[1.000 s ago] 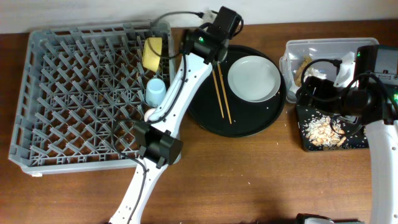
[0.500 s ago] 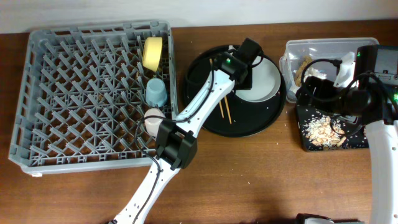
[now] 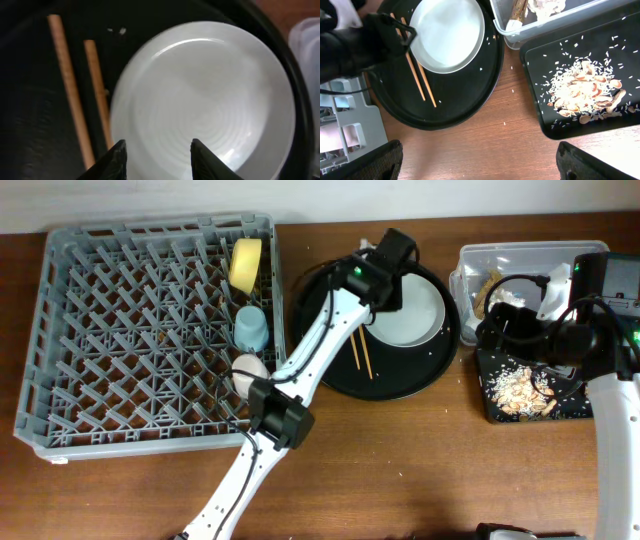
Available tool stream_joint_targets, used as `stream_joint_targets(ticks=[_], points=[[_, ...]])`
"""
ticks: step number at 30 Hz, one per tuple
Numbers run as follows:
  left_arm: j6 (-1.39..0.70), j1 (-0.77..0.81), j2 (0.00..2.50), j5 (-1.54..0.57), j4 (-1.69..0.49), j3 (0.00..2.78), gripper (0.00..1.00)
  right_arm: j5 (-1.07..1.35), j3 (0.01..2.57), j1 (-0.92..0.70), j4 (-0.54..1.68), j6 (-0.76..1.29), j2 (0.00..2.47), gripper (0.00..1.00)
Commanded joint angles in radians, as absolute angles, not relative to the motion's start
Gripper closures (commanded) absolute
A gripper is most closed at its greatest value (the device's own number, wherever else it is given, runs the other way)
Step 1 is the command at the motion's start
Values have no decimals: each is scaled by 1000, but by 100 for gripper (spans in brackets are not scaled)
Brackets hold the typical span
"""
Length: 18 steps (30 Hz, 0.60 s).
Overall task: Sort waste into correct bins and load items into the dishwasher rack
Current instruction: 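Grasp the white plate with the left gripper and lift it off the tray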
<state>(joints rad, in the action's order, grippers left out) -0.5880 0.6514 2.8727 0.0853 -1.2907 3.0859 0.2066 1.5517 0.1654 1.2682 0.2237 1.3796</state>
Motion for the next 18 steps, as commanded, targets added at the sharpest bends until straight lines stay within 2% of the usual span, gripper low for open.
stream_joint_targets(ticks=[1, 12, 14, 18], points=[[-587, 644, 2887, 158, -1330, 3092, 60, 197, 1544, 171, 1268, 217, 1381, 1], [-645, 647, 2980, 154, -1325, 3091, 61, 197, 1544, 171, 1268, 217, 1381, 2], [-670, 647, 2981, 154, -1324, 3091, 65, 197, 1544, 171, 1268, 217, 1381, 2], [-670, 647, 2981, 154, -1319, 3091, 67, 197, 1544, 171, 1268, 217, 1381, 2]])
